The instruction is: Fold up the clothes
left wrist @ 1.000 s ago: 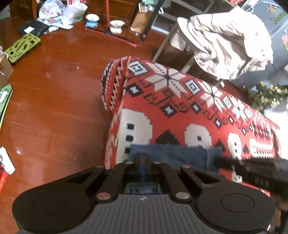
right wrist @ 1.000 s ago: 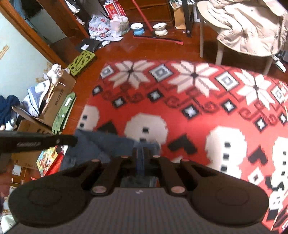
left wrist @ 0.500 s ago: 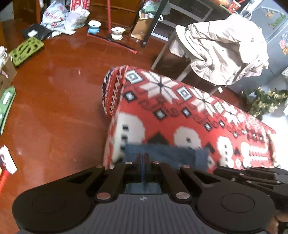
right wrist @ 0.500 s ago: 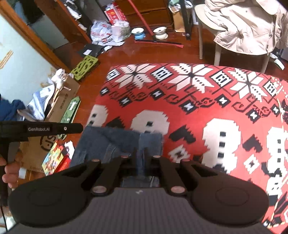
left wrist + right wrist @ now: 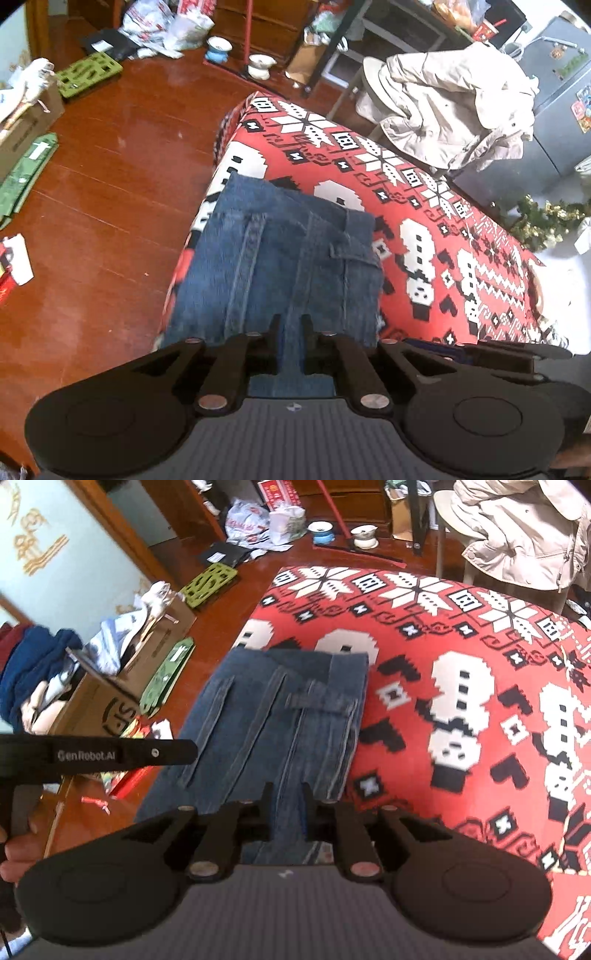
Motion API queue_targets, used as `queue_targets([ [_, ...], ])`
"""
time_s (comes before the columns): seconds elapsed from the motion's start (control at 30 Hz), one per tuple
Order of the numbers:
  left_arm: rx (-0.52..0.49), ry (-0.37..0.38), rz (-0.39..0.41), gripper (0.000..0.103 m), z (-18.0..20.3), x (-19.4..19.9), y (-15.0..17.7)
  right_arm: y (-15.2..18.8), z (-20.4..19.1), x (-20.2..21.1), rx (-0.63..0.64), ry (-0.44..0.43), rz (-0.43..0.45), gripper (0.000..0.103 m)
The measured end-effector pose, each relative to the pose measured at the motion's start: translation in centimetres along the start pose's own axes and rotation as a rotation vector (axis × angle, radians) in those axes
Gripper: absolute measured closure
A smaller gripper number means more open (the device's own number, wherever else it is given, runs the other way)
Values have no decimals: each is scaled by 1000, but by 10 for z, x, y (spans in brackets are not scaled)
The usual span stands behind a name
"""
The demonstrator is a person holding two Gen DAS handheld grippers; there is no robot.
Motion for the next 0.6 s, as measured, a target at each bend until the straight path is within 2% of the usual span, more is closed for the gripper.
queue_targets([
  [0.03,2,-14,15,90,4,6,8,5,0,6,16,-4,-6,89],
  [0.07,5,-29,29,80,7,11,15,9,2,12,37,-3,-6,88],
  [0.1,14,-45,51,72,10,18,23,13,3,18,58,-2,-6,83],
  [0.13,31,-59,80,71,14,25,32,17,5,25,80,-1,-4,77],
  [0.17,46,-72,107,67,17,33,41,21,6,32,105,1,2,76],
  [0.27,94,-103,172,52,24,46,64,34,10,52,175,8,17,65],
  [0.33,131,-123,203,52,25,53,78,43,13,65,205,24,20,44],
  [0.37,149,-122,214,51,27,56,85,47,14,70,215,28,28,38],
  [0.4,162,-124,225,51,28,58,91,52,17,75,222,33,37,26],
  [0.43,157,-133,236,51,28,59,97,58,19,79,228,37,41,19],
  [0.53,120,-201,248,48,26,55,114,79,23,80,239,6,24,9],
  [0.6,103,-219,245,48,23,49,125,91,25,80,238,1,48,4],
])
Point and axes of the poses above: each gripper's, at about its wrist camera, not at the fingertips, and x roughly against the way its jaws point, z to its right, y to its underside, the point moved 10 cm from there along -x, roughly the way its jaws point, and after that the axes turned 3 degrees about -z, right-handed, at the moved point
